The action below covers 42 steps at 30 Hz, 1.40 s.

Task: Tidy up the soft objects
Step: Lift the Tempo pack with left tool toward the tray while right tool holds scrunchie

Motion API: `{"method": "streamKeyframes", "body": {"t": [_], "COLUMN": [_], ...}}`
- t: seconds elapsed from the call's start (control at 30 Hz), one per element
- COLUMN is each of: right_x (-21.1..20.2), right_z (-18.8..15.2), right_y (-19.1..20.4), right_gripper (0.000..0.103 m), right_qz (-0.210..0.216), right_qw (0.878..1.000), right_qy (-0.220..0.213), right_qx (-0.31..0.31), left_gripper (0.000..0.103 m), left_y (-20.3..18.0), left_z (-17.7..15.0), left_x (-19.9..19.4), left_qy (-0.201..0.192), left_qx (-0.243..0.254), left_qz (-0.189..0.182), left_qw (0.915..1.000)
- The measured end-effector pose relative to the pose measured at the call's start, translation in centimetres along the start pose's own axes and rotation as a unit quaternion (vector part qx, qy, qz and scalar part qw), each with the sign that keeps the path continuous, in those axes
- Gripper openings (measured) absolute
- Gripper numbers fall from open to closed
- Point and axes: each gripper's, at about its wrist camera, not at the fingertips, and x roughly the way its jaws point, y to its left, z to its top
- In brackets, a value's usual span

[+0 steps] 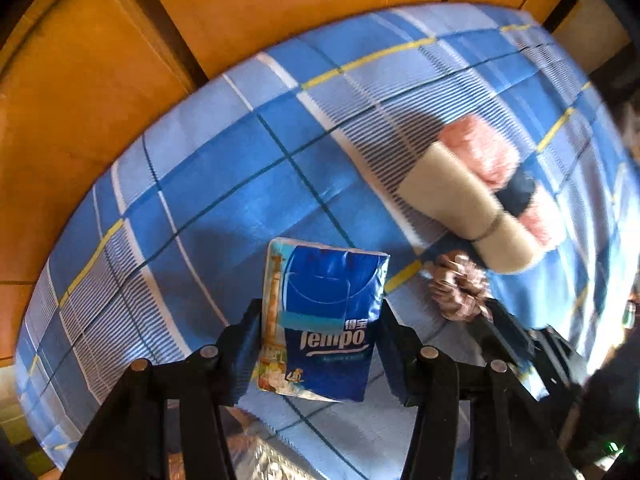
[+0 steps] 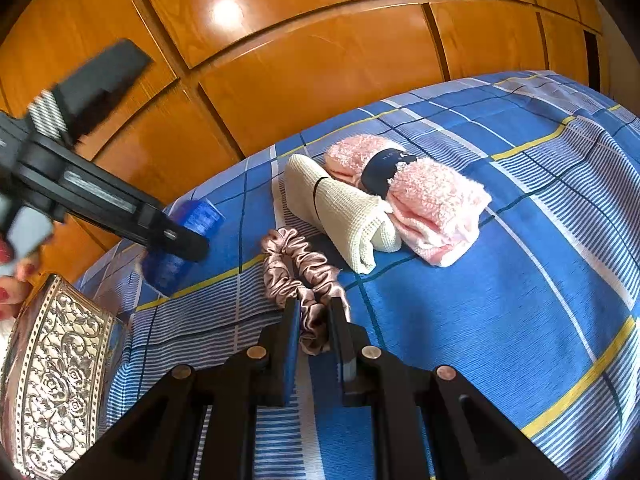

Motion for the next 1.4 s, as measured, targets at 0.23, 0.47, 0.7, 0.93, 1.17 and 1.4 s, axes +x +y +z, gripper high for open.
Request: {"method": "streamKeyframes", "body": {"t": [0.23,0.47,0.7,0.93,1.17,1.4], "right_x": [-0.2,-0.3,-0.2,-0.3,-0.2,-0.2], "right_z": [-0.1,-0.2,-0.2,-0.3,-0.3,-0.3], "right_y": [0.6,1.0,1.6,1.9,2.3,2.7], "right_gripper": [0.011,0.011,0.011,0.011,0.011,0.011], "right_qz": [-0.011,-0.025,-0.042,-0.053,-0.067,-0.083], "right_qw": [1.000,1.000,0.999,0.998,0.997,0.994], "right_qy": [0.000,0.001,0.002,0.002,0.002,0.002], "right_qx": [-0.007,-0.018,-0.032,-0.040,-0.050,-0.066], "left_gripper": [0.054,0.054,0.054,0.054,0.054,0.054], "left_y": [-0.9,-2.5,0.4,6.8,14.5,20.3], "left_z": [-4.5,-10.4,-16.9,-24.4,-32.1,-37.8], "left_x": [-5.9,-12.9,-18.5,-21.1,-19.3,-12.0], "left_qy": [-0.051,-0.113,-0.162,-0.200,-0.201,-0.166], "left_qx": [0.012,0.038,0.021,-0.034,-0.119,-0.228], "left_qz": [-0.052,-0.097,-0.142,-0.159,-0.154,-0.182], "left_qw": [0.9973,0.9881,0.9762,0.9661,0.9602,0.9419]}}
